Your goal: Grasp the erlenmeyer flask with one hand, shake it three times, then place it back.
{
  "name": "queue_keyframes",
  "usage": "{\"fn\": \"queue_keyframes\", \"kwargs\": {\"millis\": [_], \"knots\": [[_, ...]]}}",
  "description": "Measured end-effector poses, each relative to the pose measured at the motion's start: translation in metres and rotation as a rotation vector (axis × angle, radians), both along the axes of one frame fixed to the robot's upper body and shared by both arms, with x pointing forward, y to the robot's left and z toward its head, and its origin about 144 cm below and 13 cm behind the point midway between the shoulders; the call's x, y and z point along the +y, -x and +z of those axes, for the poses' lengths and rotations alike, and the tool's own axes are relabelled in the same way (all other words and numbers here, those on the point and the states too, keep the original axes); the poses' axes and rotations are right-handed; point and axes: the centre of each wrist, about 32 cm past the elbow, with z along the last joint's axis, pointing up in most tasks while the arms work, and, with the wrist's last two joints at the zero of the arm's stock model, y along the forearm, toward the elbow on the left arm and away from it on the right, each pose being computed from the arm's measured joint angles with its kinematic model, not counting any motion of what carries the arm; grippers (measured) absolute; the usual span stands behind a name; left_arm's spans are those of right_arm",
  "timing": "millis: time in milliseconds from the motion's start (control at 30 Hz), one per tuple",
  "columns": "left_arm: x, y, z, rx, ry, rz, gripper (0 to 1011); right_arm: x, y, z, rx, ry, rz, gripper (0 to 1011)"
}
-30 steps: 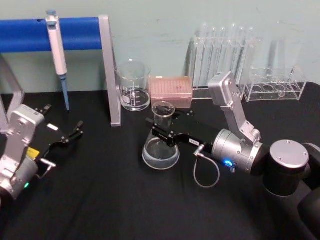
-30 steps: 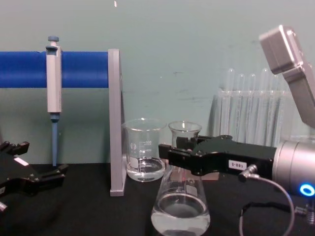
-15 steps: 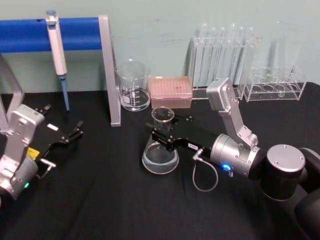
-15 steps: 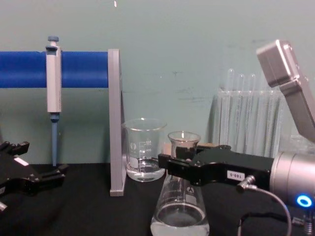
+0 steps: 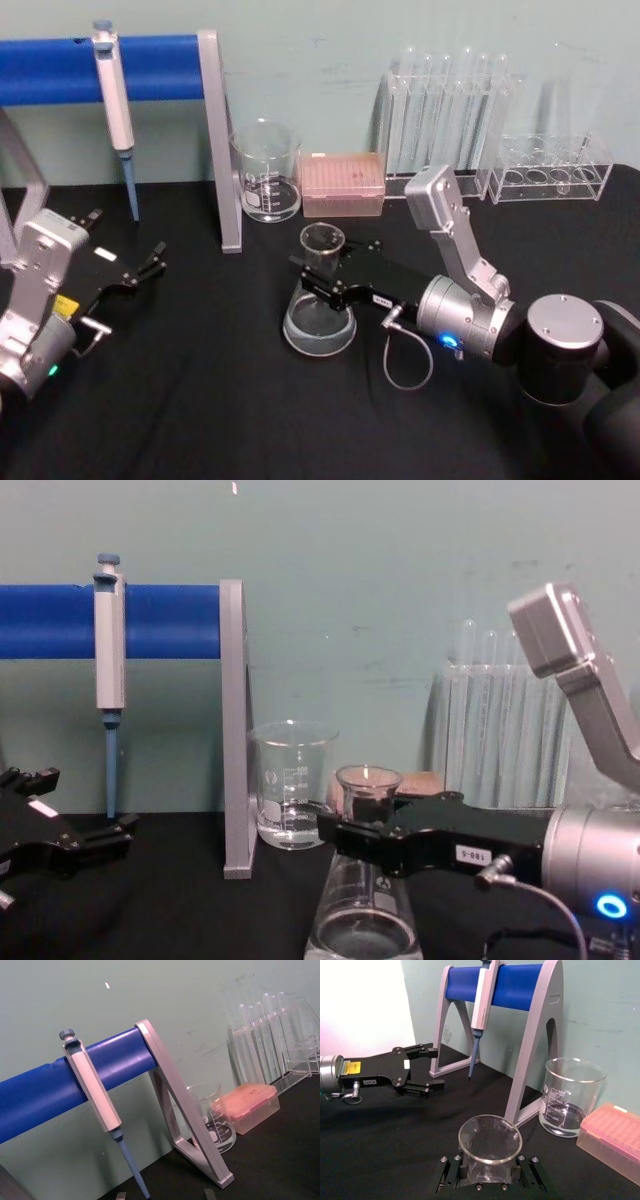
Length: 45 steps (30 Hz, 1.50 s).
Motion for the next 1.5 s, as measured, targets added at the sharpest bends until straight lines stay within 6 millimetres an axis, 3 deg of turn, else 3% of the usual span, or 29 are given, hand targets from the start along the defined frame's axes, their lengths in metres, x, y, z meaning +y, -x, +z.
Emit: {"fn": "queue_keyframes", "kwargs": {"millis": [1433, 1500], "knots": [[0.0000, 0.0000, 0.0000, 0.000, 0.000, 0.000, 1001, 0.0000, 0.0008, -0.0036, 0.007, 0.019, -0.006, 449], [0.0000, 0.0000, 0.0000, 0.000, 0.000, 0.000, 1001, -0.0001, 0.0008, -0.0036, 0.008, 0.020, -0.006, 496]]}}
